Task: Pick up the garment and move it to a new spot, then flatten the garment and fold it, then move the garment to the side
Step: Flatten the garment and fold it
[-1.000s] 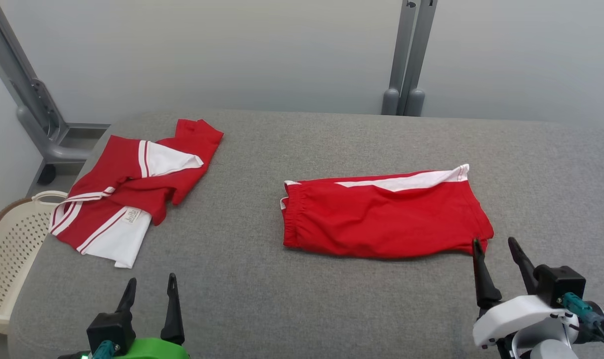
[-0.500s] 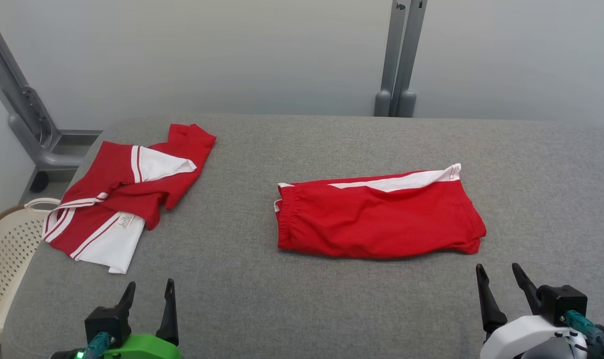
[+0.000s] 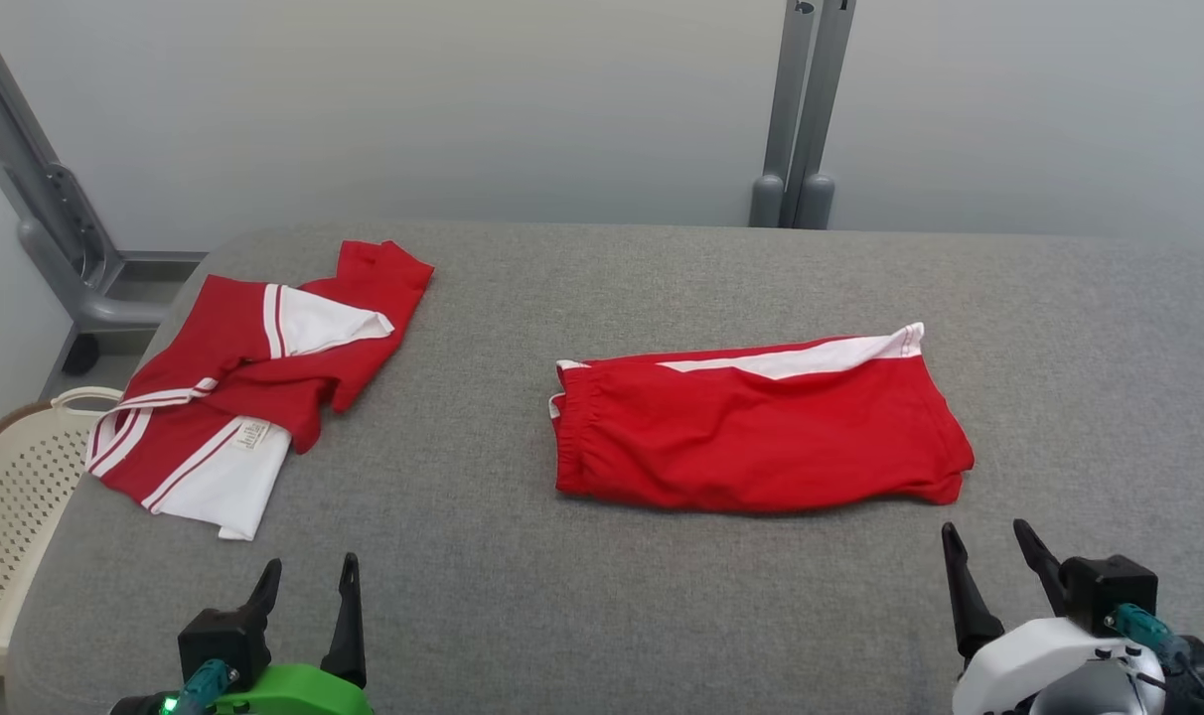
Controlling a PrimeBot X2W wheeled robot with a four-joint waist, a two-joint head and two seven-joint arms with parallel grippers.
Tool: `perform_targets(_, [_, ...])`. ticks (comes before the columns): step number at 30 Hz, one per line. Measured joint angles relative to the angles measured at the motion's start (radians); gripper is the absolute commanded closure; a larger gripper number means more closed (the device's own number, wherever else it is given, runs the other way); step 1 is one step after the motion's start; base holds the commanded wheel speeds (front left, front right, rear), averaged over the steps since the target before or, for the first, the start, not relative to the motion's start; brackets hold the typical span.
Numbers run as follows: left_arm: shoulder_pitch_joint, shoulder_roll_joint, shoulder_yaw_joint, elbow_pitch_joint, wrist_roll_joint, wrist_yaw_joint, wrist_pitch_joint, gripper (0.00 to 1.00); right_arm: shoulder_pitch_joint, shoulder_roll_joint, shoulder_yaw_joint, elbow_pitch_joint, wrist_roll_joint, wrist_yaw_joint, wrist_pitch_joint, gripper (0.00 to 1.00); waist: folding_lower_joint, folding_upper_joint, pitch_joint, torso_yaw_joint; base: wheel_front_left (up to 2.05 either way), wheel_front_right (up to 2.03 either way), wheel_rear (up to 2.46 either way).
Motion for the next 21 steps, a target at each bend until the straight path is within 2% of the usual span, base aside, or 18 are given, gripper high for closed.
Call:
perform_targets(7, [-0.002,0.0,0.0,-0.007,-0.008,0.002,-0.004,0.0,-0.069,0.001,0.022,-0.006,-0.105,0.0,0.161,0.0,0.0,0.0,0.017,-0.004,0.0,0.0,0.0])
perform_targets(8, [-0.007,0.0,-0.003,-0.007,-0.008,0.002,-0.006,0.0,-0.112,0.001,0.008,-0.005,-0.119,0.0,0.226,0.0,0.0,0.0,0.024,-0.005,0.0,0.0,0.0])
perform_targets(12, [-0.022,0.0,-0.016,-0.019,-0.007,0.002,-0.007,0.0,-0.222,0.001,-0.032,0.022,-0.128,0.0,0.36,0.0,0.0,0.0,0.044,-0.002,0.0,0.0,0.0])
perform_targets(21, [-0.094,-0.004,-0.054,-0.048,0.009,-0.013,-0.016,0.0,-0.482,-0.03,-0.204,0.194,-0.119,0.0,0.621,0.0,0.0,0.0,0.129,0.029,0.0,0.0,0.0])
